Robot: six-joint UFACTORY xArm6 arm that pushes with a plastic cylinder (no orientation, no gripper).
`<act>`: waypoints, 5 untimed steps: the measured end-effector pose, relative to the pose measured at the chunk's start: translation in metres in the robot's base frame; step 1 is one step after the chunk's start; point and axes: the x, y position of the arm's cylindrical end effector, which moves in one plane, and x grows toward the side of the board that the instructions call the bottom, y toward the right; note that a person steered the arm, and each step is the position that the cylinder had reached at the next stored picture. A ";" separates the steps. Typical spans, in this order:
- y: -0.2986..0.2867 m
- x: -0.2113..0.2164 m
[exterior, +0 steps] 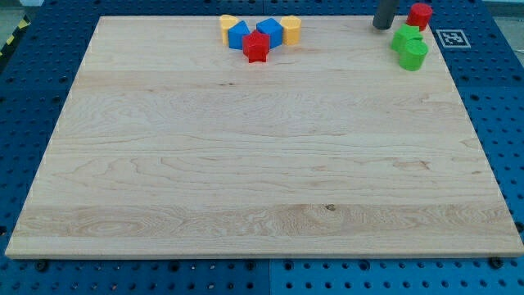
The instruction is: Move the green star right a bit
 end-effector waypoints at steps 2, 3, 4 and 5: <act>0.023 0.015; 0.042 0.024; 0.050 0.026; 0.053 0.026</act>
